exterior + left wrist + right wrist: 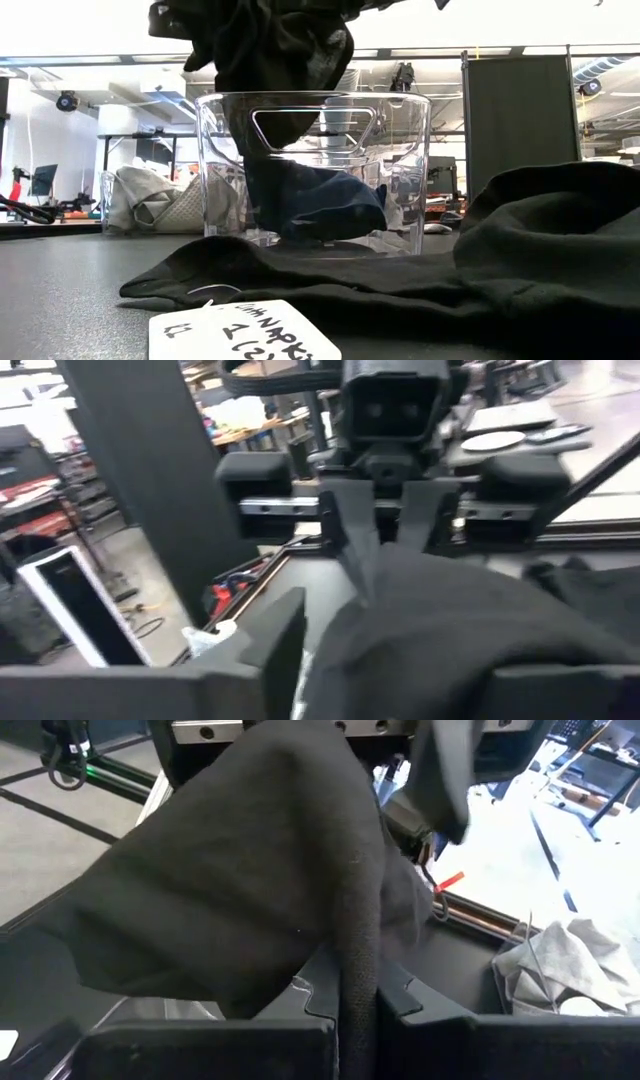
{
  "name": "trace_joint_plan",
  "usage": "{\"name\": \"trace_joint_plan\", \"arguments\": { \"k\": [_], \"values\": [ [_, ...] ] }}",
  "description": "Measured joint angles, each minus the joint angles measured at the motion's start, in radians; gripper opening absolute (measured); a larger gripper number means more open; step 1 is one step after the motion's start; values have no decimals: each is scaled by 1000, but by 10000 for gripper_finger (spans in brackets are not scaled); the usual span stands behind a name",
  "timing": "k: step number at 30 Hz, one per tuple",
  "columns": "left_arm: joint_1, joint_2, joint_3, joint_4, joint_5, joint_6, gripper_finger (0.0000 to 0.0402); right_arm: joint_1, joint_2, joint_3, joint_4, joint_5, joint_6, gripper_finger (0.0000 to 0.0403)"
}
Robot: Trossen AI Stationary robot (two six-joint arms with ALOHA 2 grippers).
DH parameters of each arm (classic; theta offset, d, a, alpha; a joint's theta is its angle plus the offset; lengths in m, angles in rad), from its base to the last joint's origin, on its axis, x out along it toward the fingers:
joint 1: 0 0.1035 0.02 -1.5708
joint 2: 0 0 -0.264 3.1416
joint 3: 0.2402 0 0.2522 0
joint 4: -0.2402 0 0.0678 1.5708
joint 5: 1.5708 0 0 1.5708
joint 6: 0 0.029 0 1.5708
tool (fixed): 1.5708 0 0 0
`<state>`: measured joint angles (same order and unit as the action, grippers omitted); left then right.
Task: Sort towels by color in basket
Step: Put the top black towel into the bottom transparent bin
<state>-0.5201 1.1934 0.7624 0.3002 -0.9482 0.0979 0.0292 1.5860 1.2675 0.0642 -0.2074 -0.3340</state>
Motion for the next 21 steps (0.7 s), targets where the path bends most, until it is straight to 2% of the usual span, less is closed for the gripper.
{"name": "trace_joint_plan", "arguments": {
  "k": [4, 8, 21],
  "values": [
    [0, 0, 0, -32, -29, 11, 198, -4, 0, 0, -8, 1, 4, 9],
    [0, 0, 0, -53, -29, 11, 223, -4, 0, 0, -8, 26, 4, 9],
    [0, 0, 0, -90, -31, 8, 232, -9, -1, 0, -19, 52, 0, 9]
  ]
}}
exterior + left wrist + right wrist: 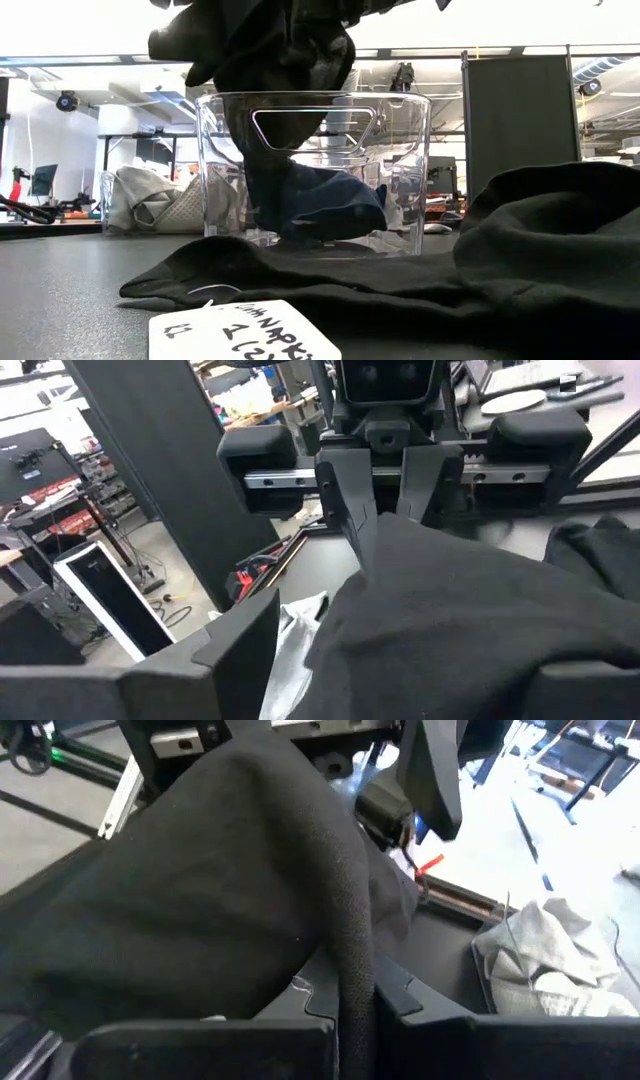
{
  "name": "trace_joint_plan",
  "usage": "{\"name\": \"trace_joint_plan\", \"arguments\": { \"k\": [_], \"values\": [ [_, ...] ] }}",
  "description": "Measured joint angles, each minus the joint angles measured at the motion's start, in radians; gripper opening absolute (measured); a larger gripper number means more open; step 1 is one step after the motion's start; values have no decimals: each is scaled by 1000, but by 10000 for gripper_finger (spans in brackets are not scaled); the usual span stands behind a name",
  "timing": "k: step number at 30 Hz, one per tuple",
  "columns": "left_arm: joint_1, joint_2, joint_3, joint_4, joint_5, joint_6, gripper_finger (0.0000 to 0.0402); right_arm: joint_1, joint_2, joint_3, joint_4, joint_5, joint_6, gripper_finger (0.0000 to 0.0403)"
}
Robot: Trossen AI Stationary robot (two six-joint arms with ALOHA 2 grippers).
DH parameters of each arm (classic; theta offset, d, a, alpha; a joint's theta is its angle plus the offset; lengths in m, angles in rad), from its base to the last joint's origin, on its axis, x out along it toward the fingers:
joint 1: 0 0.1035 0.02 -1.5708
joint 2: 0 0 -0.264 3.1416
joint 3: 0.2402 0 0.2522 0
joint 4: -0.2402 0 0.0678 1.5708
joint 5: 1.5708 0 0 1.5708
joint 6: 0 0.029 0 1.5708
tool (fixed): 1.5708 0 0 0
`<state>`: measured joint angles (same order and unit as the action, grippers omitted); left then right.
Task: Sort towels by color in basket
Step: Put the top black towel into the bottom transparent bin
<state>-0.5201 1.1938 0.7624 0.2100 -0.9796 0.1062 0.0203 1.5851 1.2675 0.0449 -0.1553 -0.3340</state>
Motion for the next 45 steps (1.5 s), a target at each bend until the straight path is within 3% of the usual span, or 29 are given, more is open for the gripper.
{"name": "trace_joint_plan", "arguments": {
  "k": [7, 29, 39, 45],
  "values": [
    [0, 0, 0, -45, -33, -12, 232, -8, -16, 34, -110, 10, 21, 9],
    [0, 0, 0, -63, -33, -64, 232, -8, -16, 36, -137, 11, 35, 9],
    [0, 0, 0, -64, -32, -68, 232, -8, -27, 37, -219, 83, 50, 9],
    [0, 0, 0, -64, -32, -68, 232, -8, -28, 87, -358, 130, 86, 9]
  ]
}}
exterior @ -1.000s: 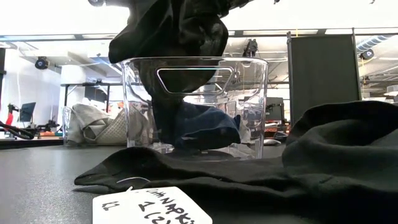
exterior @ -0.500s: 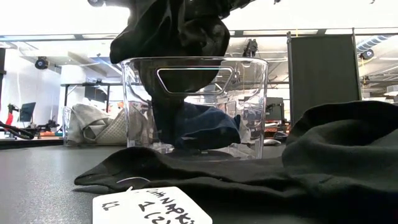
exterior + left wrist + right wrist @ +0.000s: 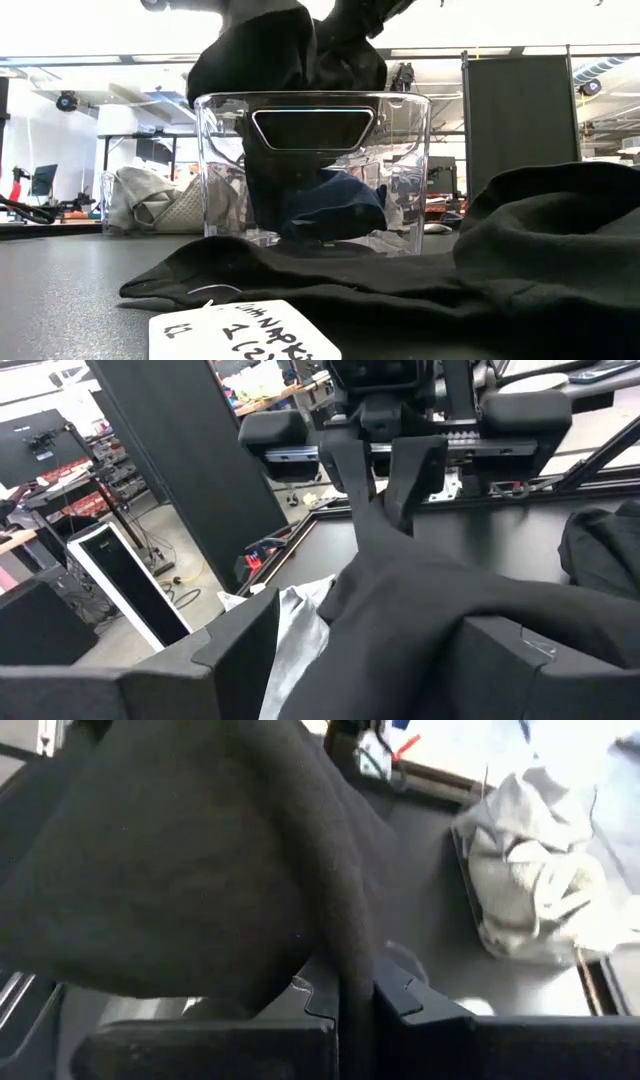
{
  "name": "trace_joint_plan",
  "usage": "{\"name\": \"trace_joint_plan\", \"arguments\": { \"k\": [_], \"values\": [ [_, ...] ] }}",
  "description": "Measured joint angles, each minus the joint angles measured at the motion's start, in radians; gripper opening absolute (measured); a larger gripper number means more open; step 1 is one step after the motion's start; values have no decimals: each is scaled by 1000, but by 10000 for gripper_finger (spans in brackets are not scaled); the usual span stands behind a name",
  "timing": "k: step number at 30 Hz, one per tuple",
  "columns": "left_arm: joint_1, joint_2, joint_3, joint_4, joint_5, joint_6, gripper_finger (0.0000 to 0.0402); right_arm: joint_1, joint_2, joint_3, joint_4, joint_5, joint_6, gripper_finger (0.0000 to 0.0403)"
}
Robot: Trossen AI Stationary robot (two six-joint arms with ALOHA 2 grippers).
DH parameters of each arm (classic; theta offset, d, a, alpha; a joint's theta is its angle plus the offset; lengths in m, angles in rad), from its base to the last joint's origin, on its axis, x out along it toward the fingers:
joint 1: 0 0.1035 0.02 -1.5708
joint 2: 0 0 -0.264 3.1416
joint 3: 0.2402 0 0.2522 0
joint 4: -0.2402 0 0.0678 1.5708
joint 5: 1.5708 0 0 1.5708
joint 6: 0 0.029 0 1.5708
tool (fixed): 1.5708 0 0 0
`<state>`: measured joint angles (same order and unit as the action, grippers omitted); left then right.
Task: Sort towels by color in basket
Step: Put the top black towel into the bottom transparent bin
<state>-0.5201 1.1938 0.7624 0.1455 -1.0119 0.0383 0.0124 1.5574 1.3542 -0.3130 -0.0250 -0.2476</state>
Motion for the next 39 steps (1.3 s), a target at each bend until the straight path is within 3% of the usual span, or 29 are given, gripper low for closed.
{"name": "trace_joint_plan", "arguments": {
  "k": [9, 19, 24, 29, 32, 39],
  "values": [
    [0, 0, 0, -42, 0, 2, 232, 28, -4, 14, -210, 0, 130, 9],
    [0, 0, 0, -53, 60, 1, 232, 91, -54, 14, -182, 4, 152, 9],
    [0, 0, 0, -74, 48, 3, 232, 111, -176, 39, -204, 116, 128, 9],
    [0, -2, 0, -81, -76, 47, 232, 109, -285, 68, -257, 210, 81, 9],
    [1, -2, 3, -80, -96, 91, 232, 109, -316, 70, -247, 259, 41, 9],
    [32, -2, 10, 183, 167, 270, 232, 109, -319, -6, 5, 259, -86, 9]
  ]
}}
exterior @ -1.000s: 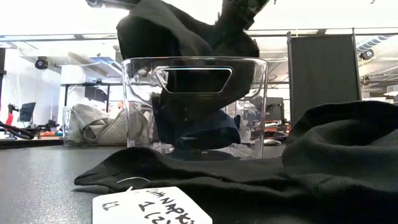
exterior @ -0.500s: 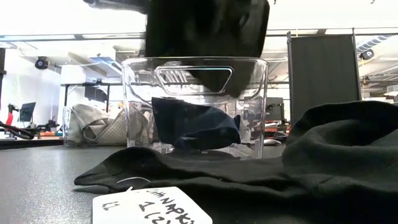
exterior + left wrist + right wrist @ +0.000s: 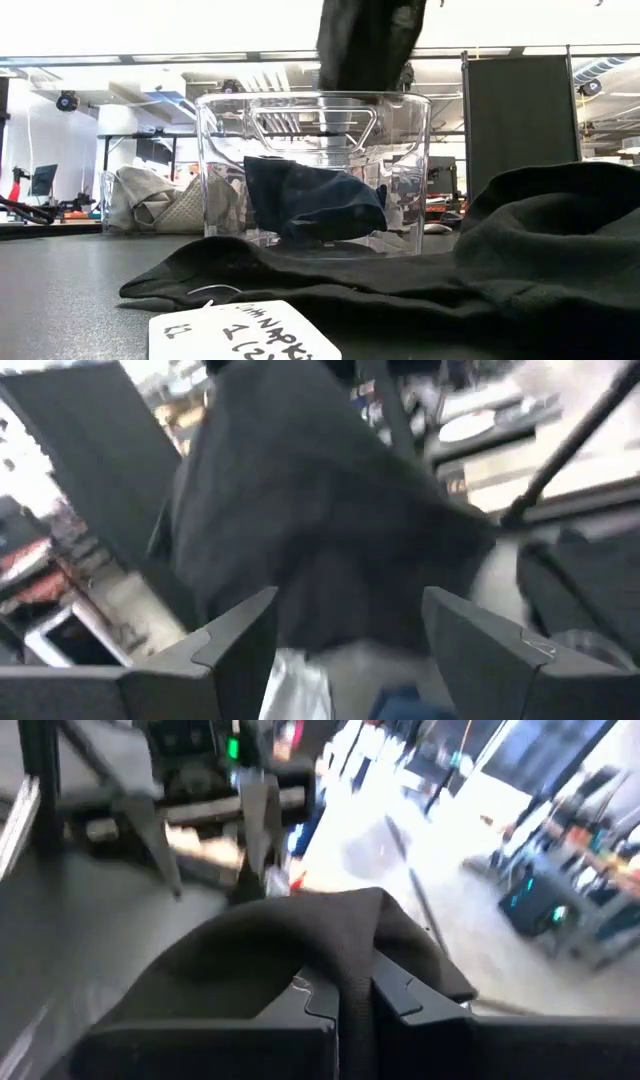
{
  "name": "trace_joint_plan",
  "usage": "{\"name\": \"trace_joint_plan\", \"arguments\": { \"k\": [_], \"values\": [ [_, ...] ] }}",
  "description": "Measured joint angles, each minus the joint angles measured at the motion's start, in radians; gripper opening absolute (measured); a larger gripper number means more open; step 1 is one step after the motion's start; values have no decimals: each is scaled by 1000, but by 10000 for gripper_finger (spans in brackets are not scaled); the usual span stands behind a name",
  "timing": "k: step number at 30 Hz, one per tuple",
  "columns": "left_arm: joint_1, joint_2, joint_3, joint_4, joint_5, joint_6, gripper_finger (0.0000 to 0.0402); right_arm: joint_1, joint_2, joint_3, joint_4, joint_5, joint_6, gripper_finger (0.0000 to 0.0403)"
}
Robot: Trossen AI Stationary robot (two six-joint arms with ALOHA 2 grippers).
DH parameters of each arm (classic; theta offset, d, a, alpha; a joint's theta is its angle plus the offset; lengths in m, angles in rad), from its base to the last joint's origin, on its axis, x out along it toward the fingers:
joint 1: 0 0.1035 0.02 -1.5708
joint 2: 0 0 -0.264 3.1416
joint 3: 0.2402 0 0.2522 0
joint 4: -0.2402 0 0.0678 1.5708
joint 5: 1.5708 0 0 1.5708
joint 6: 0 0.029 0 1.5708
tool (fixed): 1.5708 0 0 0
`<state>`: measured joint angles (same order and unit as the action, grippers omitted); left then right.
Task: Sort towels by color in basket
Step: Put the top black towel into the bottom transparent bin
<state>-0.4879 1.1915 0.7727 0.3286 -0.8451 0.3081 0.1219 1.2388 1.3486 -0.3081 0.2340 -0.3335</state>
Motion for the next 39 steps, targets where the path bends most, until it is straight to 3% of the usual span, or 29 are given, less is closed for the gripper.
{"name": "trace_joint_plan", "arguments": {
  "k": [4, 10, 14, 17, 23, 30, 35, 39],
  "values": [
    [11, -1, 0, 102, -8, 97, 232, 0, -8, -103, 219, -25, -27, 9],
    [19, -2, 0, 139, 5, 102, 232, 0, -19, -281, 553, -140, -35, 9],
    [50, -2, 0, 150, 140, 6, 236, 0, -13, -370, 748, -190, -61, 9],
    [86, 0, 0, 151, 266, -58, 249, 0, -12, -397, 787, -192, -60, 9],
    [169, 47, 0, 205, 277, -89, 290, 0, -1, -408, 789, -193, -31, 9],
    [249, 156, 1, 355, 430, -9, 323, 0, 8, -408, 786, -193, -25, 9],
    [291, 225, 49, 359, 466, -6, 315, 0, 8, -408, 787, -193, -25, 9],
    [302, 288, 94, 343, 475, 29, 277, 0, 8, -408, 788, -191, -19, 9]
  ]
}}
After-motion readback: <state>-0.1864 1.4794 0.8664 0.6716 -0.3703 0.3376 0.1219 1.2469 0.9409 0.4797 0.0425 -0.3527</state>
